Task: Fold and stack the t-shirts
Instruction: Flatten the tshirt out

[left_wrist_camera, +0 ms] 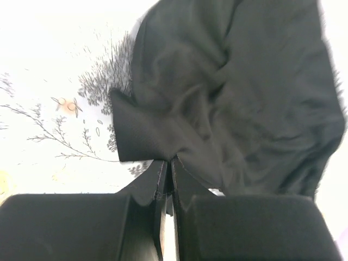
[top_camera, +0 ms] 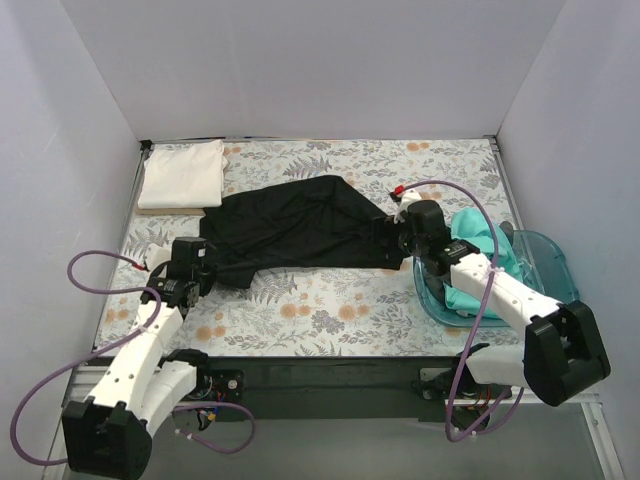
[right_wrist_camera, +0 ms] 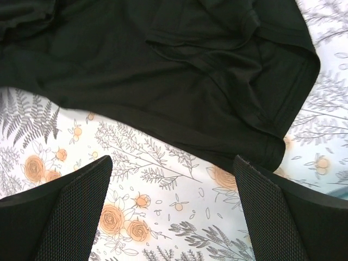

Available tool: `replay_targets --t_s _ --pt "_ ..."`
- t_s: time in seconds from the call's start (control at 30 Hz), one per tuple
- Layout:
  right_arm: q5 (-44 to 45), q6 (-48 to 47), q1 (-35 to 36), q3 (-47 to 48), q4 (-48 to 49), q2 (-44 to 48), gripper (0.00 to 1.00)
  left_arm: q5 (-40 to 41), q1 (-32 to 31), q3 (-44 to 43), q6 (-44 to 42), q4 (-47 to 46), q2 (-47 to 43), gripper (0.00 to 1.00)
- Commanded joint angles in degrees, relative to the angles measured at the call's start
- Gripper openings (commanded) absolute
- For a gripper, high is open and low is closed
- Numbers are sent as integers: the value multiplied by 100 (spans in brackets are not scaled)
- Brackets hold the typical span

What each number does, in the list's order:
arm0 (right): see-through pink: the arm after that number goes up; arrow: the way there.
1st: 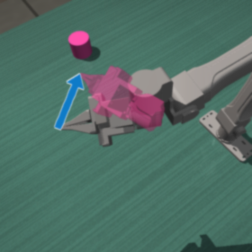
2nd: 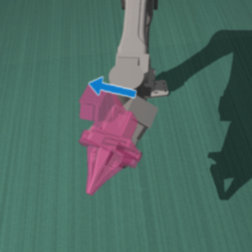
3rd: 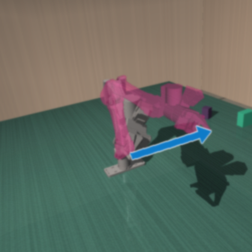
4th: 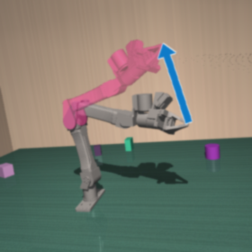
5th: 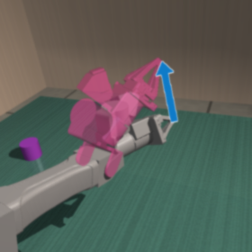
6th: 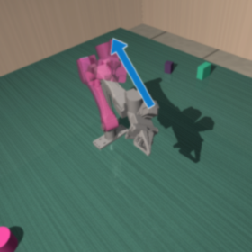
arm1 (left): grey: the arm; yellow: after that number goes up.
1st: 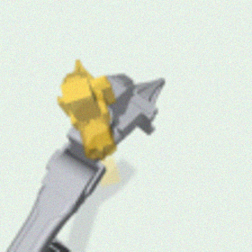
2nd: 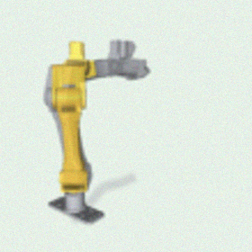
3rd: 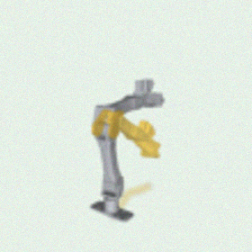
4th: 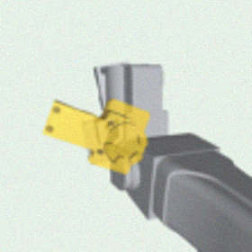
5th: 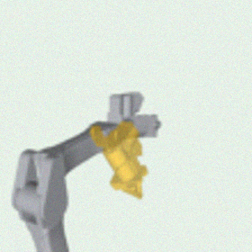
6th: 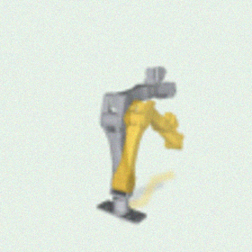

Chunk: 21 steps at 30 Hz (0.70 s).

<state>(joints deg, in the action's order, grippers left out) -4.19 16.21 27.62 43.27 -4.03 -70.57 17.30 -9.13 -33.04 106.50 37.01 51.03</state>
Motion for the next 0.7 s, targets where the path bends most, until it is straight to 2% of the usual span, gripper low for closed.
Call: replay_targets --t_s 0.0,0.07,0.17,0.27,0.43,0.67 --pt "-276 -127 287 190 131 -307 98 975 7 -352 520 920 -548 0" --pt "-258 -91 533 331 17 -518 98 1117 7 -361 705 983 -716 0" --pt "215 -13 762 498 -333 -721 98 1407 7 -423 881 1114 -962 0" --pt "708 162 859 508 -519 -836 98 1802 7 -502 1442 1422 -1033 0" --pt "1033 479 1026 297 -783 -924 98 1934 7 -432 1523 1317 -963 0" --pt "1191 875 1492 -213 -836 -994 89 1900 7 -326 1497 1098 -831 0"
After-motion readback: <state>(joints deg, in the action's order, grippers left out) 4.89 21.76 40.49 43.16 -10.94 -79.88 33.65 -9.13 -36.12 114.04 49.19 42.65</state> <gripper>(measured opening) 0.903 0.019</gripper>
